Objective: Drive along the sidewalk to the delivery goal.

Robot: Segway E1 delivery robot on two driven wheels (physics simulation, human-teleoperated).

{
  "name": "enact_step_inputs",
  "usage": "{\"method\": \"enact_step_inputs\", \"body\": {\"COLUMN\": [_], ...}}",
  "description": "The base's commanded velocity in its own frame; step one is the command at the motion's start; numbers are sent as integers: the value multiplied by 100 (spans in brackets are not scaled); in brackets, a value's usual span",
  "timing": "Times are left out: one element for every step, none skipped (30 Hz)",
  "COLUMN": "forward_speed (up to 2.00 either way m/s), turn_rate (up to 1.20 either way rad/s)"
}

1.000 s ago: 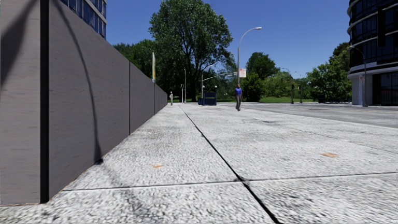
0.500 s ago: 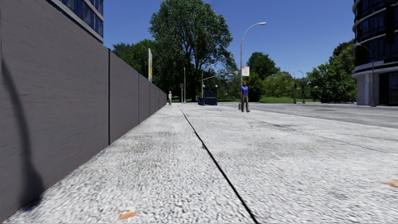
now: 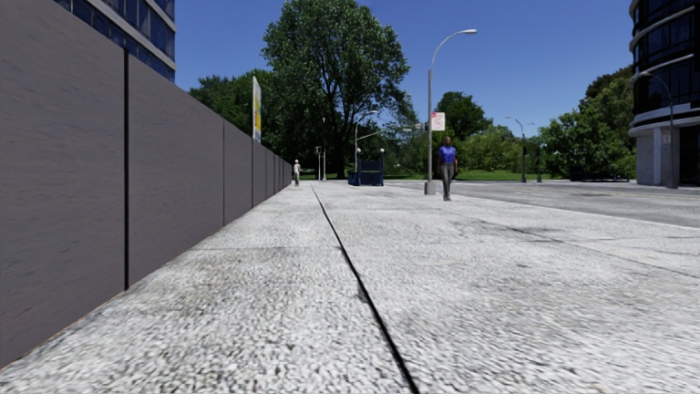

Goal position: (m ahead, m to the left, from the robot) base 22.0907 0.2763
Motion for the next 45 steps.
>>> {"method": "enact_step_inputs", "body": {"forward_speed": [200,200,200,200,200,200,200,200,200,200,200,200,200,200,200,200,200,200,200,200,200,200,200,200,200,200,200,200,200,200,200,200,200,200,200,200,200,200,200,200,200,200,200,200,200], "turn_rate": [-1,-1,-1,-1,-1,-1,-1,-1,-1,-1,-1,0,0,0,0,0,0,0,0,0,0,0,0,0,0,0,0,0,0,0,0,0,0,0,0,0,0,0,0,0,0,-2,-52,-68,-68]}}
